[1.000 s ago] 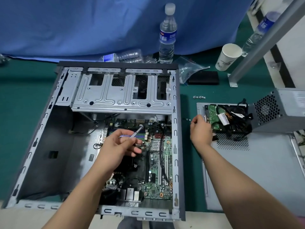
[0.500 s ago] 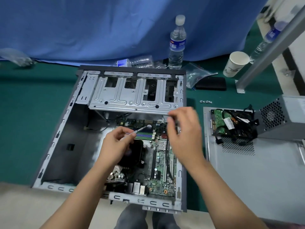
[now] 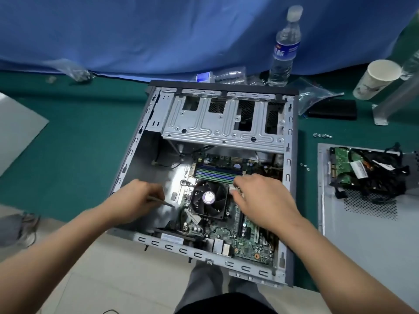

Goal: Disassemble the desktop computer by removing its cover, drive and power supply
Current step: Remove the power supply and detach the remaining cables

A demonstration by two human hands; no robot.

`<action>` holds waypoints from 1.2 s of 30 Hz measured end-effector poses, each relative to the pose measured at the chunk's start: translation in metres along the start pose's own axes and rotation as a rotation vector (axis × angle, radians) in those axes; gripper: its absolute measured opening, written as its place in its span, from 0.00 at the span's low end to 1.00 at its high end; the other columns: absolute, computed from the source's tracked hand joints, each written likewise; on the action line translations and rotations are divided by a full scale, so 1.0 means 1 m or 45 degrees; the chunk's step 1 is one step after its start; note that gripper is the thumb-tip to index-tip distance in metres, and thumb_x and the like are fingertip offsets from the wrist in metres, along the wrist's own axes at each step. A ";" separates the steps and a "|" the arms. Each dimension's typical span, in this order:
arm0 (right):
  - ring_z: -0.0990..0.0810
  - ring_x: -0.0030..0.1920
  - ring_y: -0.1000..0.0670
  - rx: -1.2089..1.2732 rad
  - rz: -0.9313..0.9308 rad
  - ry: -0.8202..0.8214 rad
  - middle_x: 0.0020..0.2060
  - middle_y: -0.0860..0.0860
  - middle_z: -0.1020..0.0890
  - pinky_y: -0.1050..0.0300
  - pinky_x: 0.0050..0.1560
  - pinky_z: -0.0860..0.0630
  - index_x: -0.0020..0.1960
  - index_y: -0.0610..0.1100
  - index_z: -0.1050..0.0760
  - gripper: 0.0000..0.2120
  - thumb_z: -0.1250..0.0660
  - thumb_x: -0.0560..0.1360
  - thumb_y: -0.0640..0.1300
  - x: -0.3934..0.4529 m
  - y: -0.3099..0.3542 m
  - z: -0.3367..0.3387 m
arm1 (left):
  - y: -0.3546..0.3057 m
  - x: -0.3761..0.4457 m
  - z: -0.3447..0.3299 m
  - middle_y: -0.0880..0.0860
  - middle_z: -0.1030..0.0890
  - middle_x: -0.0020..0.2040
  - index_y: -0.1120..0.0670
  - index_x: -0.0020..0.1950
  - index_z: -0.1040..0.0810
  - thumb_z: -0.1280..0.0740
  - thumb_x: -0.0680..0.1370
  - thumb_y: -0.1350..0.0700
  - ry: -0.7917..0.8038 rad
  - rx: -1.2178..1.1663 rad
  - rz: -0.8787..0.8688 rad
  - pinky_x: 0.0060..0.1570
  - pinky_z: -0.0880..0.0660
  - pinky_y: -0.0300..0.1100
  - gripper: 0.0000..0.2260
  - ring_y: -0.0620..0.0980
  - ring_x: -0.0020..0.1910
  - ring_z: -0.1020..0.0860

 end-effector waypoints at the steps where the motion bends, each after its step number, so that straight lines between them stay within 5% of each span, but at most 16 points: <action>1: 0.22 0.44 0.50 0.026 -0.018 -0.008 0.44 0.53 0.21 0.55 0.35 0.29 0.51 0.49 0.29 0.12 0.48 0.80 0.53 0.000 -0.002 0.001 | 0.001 0.001 -0.008 0.47 0.16 0.42 0.50 0.48 0.19 0.32 0.75 0.56 0.066 0.085 -0.025 0.43 0.27 0.39 0.03 0.46 0.42 0.21; 5: 0.22 0.41 0.52 0.059 -0.049 -0.033 0.42 0.55 0.22 0.55 0.36 0.24 0.50 0.50 0.28 0.13 0.49 0.80 0.54 0.000 -0.005 0.003 | -0.001 0.009 -0.034 0.48 0.16 0.45 0.48 0.51 0.19 0.35 0.78 0.53 0.190 0.329 -0.108 0.41 0.29 0.41 0.06 0.49 0.46 0.20; 15: 0.21 0.42 0.52 0.037 -0.084 -0.004 0.43 0.55 0.21 0.53 0.38 0.22 0.52 0.50 0.28 0.15 0.50 0.80 0.54 0.002 -0.007 0.002 | 0.000 0.014 -0.056 0.50 0.15 0.44 0.53 0.51 0.16 0.31 0.75 0.58 0.293 0.035 -0.126 0.43 0.28 0.32 0.07 0.46 0.43 0.19; 20: 0.21 0.42 0.52 0.033 -0.104 -0.009 0.43 0.55 0.21 0.53 0.38 0.23 0.52 0.50 0.28 0.14 0.50 0.80 0.55 0.002 -0.009 0.003 | -0.001 0.016 -0.059 0.50 0.15 0.44 0.54 0.50 0.16 0.31 0.75 0.60 0.304 -0.017 -0.129 0.38 0.35 0.21 0.07 0.41 0.39 0.22; 27: 0.21 0.43 0.51 0.028 -0.136 -0.013 0.43 0.55 0.21 0.54 0.39 0.23 0.52 0.50 0.28 0.14 0.49 0.80 0.54 0.003 -0.011 0.002 | 0.001 0.016 -0.059 0.51 0.15 0.43 0.55 0.51 0.16 0.32 0.75 0.61 0.295 0.021 -0.153 0.34 0.37 0.20 0.07 0.39 0.35 0.27; 32: 0.22 0.42 0.51 0.026 -0.148 -0.017 0.42 0.55 0.21 0.55 0.37 0.25 0.50 0.50 0.28 0.13 0.49 0.80 0.54 0.002 -0.011 0.003 | 0.000 0.018 -0.058 0.51 0.15 0.44 0.54 0.52 0.16 0.32 0.76 0.60 0.288 0.083 -0.166 0.36 0.37 0.25 0.08 0.44 0.39 0.22; 36: 0.21 0.42 0.51 0.030 -0.166 -0.028 0.42 0.55 0.21 0.55 0.38 0.24 0.50 0.50 0.27 0.13 0.48 0.80 0.54 0.002 -0.012 0.004 | -0.006 0.017 -0.063 0.52 0.16 0.47 0.53 0.54 0.17 0.35 0.78 0.58 0.331 0.203 -0.217 0.44 0.27 0.37 0.08 0.50 0.45 0.19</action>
Point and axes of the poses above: each hand's wrist, its own x-axis towards the middle knuckle, its own z-axis out of the back of the hand, y = z × x, the point moved 10 cm from there along x, towards the middle knuckle
